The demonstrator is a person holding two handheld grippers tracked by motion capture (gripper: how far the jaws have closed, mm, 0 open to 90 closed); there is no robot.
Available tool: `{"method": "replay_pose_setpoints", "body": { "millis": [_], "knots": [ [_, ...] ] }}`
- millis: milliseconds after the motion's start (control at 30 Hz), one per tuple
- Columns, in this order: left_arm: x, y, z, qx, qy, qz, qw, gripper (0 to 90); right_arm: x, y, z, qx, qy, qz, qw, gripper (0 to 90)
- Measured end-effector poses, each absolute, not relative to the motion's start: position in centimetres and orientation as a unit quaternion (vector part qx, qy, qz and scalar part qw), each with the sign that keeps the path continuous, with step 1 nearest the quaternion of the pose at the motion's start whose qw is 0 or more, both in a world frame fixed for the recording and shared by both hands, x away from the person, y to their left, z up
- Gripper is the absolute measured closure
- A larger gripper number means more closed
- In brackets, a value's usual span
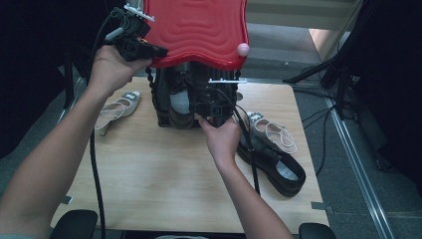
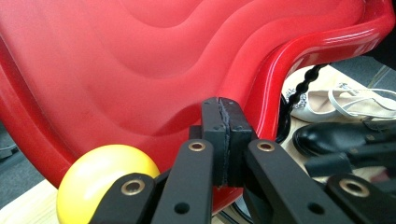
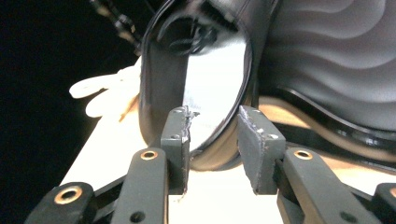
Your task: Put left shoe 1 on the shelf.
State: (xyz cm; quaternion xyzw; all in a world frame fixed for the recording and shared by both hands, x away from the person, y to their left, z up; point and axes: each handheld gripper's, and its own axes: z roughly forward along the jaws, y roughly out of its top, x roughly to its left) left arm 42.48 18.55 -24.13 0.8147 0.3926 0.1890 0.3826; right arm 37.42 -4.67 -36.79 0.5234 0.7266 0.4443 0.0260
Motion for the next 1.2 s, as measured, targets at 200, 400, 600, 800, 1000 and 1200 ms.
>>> {"method": "replay_pose_setpoints", "body": {
  "millis": [200, 400, 600, 800, 1000, 1200],
  "knots": [
    [42.5, 18.5, -24.1, 0.815, 0.393, 0.189, 0.382, 90.0, 35.9, -5.0, -38.1, 0.514, 0.736, 0.439, 0.013, 72.0],
    [42.5, 18.5, -24.1, 0.814, 0.394, 0.189, 0.383, 90.0, 35.2, -4.9, -39.7, 0.51, 0.746, 0.428, 0.007, 78.2],
    [42.5, 18.5, -24.1, 0.815, 0.393, 0.19, 0.381, 90.0, 35.2, -4.3, -41.4, 0.495, 0.756, 0.429, -0.013, 90.0],
    [42.4, 18.5, -24.1, 0.815, 0.393, 0.19, 0.382, 90.0, 35.6, -3.4, -42.8, 0.489, 0.763, 0.422, -0.022, 90.0],
    [42.4, 18.5, -24.2, 0.814, 0.392, 0.191, 0.383, 90.0, 36.0, -2.6, -43.8, 0.487, 0.768, 0.416, -0.02, 90.0],
    [42.4, 18.6, -24.2, 0.813, 0.395, 0.19, 0.384, 90.0, 36.7, -2.3, -44.3, 0.494, 0.753, 0.434, -0.018, 90.0]
  ]
}}
